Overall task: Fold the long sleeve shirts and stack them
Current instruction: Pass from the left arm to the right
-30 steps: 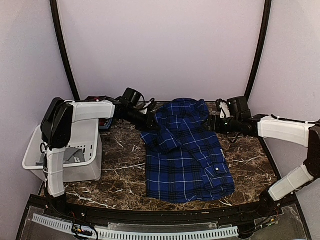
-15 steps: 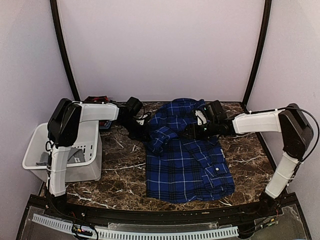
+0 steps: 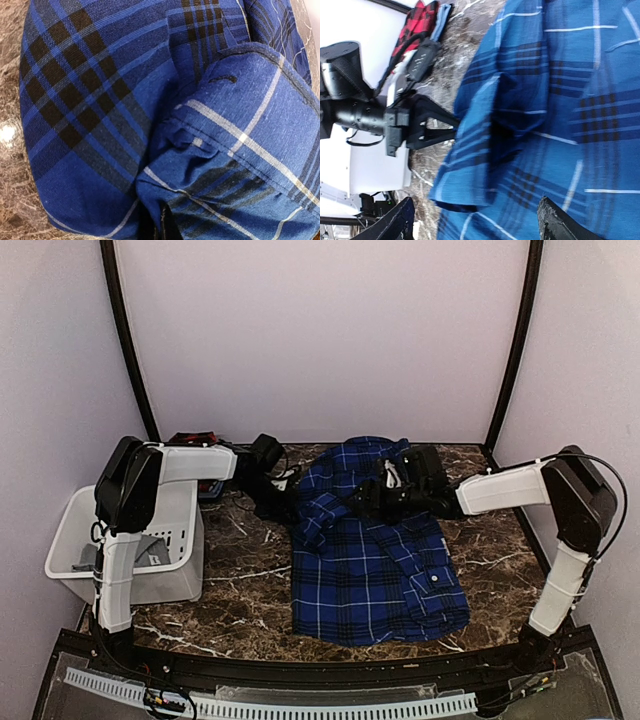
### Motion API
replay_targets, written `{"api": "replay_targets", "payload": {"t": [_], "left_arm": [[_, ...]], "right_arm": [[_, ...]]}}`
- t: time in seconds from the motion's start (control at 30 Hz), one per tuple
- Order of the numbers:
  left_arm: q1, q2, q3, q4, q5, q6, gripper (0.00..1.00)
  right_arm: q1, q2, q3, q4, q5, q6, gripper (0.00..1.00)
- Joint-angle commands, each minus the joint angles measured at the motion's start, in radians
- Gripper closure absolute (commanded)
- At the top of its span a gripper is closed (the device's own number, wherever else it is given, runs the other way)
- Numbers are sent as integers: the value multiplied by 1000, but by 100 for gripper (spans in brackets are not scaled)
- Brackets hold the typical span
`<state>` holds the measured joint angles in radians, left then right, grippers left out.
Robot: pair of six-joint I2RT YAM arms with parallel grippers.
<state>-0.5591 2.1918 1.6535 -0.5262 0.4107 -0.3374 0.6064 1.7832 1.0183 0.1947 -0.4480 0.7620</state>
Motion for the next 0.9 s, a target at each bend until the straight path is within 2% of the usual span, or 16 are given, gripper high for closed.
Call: {"api": "replay_targets", "payload": {"t": [0.0, 0.27, 0.43, 0.53, 0.6, 0.73, 0.83, 0.87], "left_arm": [[-2, -29, 20, -29, 9, 18, 100], [-3, -30, 30, -28, 18, 18, 100], [-3, -35, 30, -24, 27, 18, 100], [-4, -45, 29, -20, 31, 15, 100], [-3, -52, 29, -15, 34, 12, 100], [-2, -71, 29, -4, 40, 1, 98], [-2, -87, 26, 7, 49, -14, 92], [-2, -99, 23, 17, 56, -25, 86]], "right_arm": [[59, 39, 44, 70, -5, 74, 19], [78, 119, 78, 67, 22, 125, 26], [77, 174, 122, 91, 18, 147, 36], [77, 195, 154, 85, 41, 143, 48], [77, 194, 169, 68, 64, 127, 60], [77, 180, 202, 15, 116, 72, 98], [77, 151, 224, -24, 164, 2, 100], [78, 137, 232, -39, 185, -33, 100]]}}
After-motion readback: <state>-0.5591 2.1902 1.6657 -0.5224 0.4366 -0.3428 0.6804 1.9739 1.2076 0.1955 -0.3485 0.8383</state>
